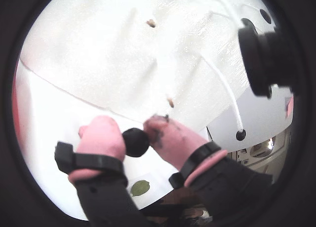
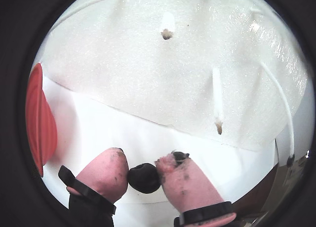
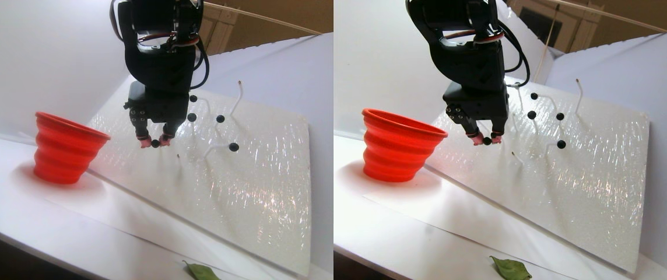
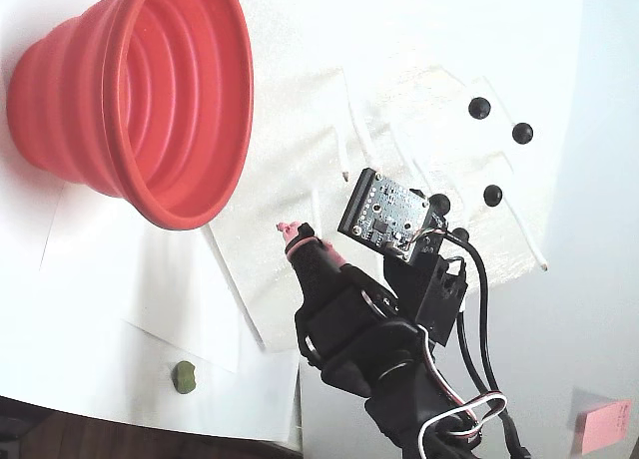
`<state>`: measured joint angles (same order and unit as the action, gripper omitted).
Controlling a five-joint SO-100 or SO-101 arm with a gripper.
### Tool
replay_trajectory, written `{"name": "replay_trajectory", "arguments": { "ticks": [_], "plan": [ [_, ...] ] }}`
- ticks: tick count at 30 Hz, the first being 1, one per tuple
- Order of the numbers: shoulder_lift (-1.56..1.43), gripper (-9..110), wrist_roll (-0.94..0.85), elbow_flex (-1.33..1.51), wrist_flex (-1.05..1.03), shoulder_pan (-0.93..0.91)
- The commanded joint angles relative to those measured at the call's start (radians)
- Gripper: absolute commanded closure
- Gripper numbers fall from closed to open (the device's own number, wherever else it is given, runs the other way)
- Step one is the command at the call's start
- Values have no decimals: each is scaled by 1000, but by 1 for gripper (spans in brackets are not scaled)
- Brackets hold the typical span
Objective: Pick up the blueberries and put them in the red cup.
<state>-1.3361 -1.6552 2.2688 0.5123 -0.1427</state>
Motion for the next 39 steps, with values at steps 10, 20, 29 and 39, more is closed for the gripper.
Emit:
{"name": "replay_trajectory", "arguments": {
  "ticks": [10,20,29,39],
  "plan": [
    [-215,90,29,41,-43,46],
    [-322,90,83,72,-127,112],
    [-388,90,121,87,-175,172],
    [-420,90,167,74,-210,238]
  ]
}}
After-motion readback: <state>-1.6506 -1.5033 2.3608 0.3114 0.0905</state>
